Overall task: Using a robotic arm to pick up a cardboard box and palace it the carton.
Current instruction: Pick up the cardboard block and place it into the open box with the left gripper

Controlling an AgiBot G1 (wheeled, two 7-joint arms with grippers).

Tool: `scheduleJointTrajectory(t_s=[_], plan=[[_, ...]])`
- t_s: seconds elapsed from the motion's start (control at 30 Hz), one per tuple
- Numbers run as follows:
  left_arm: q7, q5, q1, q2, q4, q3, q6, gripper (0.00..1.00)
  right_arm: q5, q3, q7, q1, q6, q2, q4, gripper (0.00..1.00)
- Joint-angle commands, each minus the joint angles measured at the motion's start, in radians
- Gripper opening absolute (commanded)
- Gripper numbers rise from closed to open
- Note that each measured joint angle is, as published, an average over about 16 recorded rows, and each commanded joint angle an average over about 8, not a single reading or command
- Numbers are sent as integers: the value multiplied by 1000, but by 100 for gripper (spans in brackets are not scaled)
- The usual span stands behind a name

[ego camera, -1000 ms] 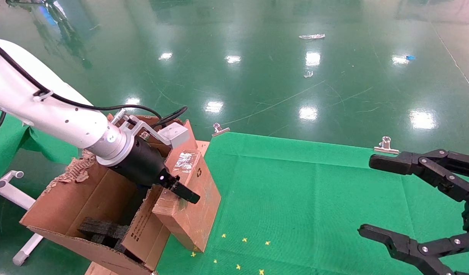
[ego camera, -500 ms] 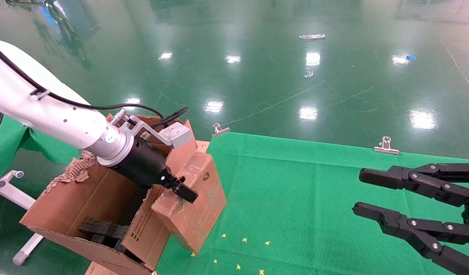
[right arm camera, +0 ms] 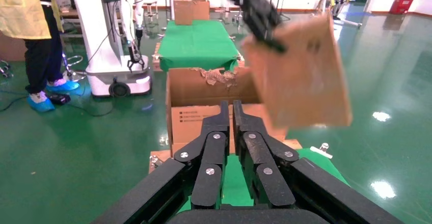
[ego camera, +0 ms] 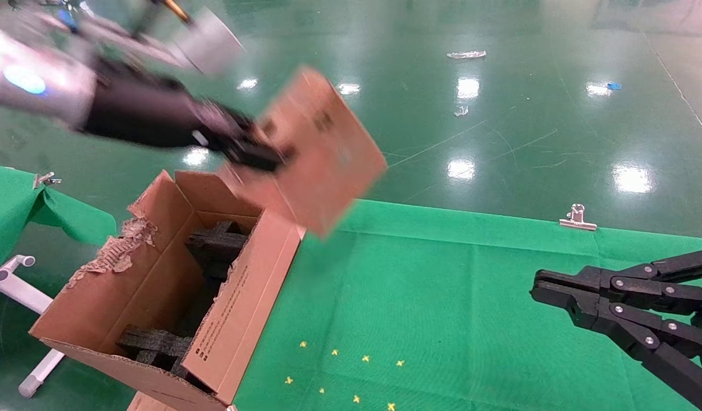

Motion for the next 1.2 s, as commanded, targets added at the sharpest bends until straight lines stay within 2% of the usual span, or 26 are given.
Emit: scheduleJointTrajectory(t_s=[0.03,0.27,0.3,0.53,0.57,0.8,1.2], plan=[[60,-16,-33,-34,16,-29,3,0,0,0,0,0,0,0,0,0],[83,77,-106,-155,85,-34,60,0,0,-1,0,0,0,0,0,0],[77,95,-112,-170,91,-30,68,0,0,-1,0,0,0,0,0,4],[41,147,-82,-251,130,6,79,0,1,-1,-1,0,0,0,0,92],[40,146,-69,-256,137,12,74,0,1,-1,-1,0,0,0,0,100],[13,146,44,-264,202,67,-7,0,1,-2,-1,0,1,1,0,100],[5,85,220,-273,292,128,-172,0,2,-2,-1,0,1,1,0,100]])
